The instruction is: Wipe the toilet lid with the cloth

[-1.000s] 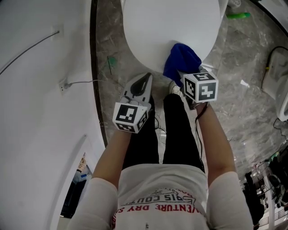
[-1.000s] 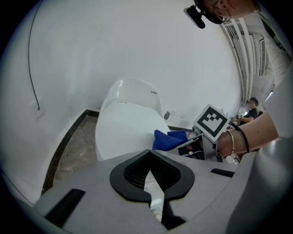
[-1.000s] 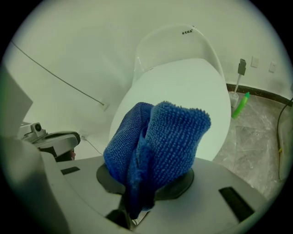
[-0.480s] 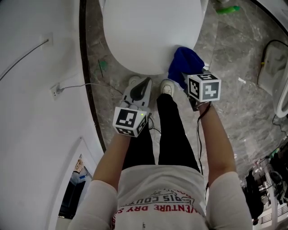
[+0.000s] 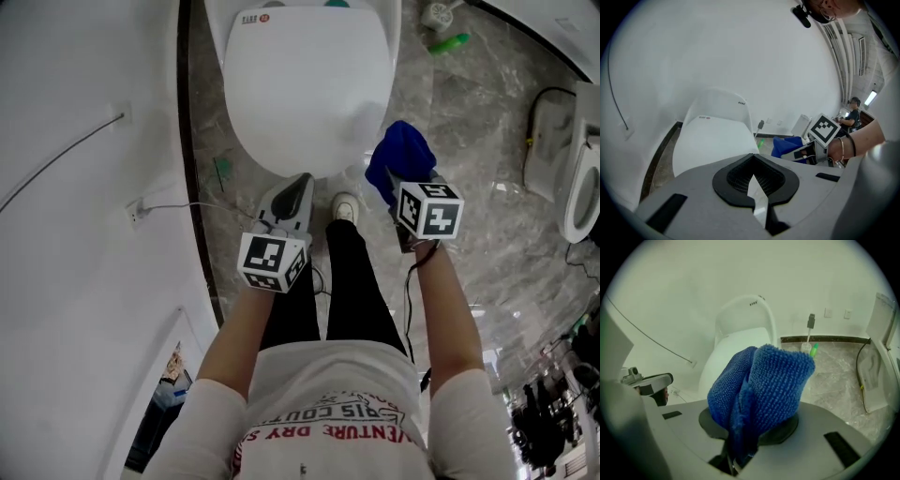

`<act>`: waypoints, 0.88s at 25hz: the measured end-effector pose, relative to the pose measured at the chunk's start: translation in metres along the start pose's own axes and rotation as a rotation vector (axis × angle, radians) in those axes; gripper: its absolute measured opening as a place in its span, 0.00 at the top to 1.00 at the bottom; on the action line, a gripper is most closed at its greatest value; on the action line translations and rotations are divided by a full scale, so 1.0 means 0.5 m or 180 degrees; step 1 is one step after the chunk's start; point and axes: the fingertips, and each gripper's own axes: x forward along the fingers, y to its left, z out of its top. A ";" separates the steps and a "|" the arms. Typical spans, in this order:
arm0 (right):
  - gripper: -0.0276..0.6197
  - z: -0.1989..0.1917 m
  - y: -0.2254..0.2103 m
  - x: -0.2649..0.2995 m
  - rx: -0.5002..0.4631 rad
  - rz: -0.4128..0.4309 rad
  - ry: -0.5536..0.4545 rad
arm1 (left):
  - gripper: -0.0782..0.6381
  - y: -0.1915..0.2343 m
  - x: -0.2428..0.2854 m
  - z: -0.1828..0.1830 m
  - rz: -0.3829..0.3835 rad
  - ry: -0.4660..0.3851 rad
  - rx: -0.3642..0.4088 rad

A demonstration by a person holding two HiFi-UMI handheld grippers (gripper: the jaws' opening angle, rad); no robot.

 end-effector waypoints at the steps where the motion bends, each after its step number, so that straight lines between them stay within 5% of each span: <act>1: 0.81 0.022 0.009 -0.031 -0.0004 -0.0027 -0.0084 | 0.88 -0.006 -0.012 0.029 0.0002 -0.0029 0.0027; 8: 0.81 0.222 0.107 -0.263 -0.0109 -0.0157 -0.0834 | 0.88 -0.065 -0.119 0.287 -0.0123 -0.0396 0.0257; 15: 0.81 0.393 0.261 -0.531 -0.0518 -0.0368 -0.1528 | 0.88 -0.092 -0.311 0.539 -0.0041 -0.0879 0.0751; 22: 0.81 0.473 0.380 -0.739 -0.0711 -0.0456 -0.2232 | 0.88 -0.082 -0.508 0.686 0.0204 -0.1331 0.1000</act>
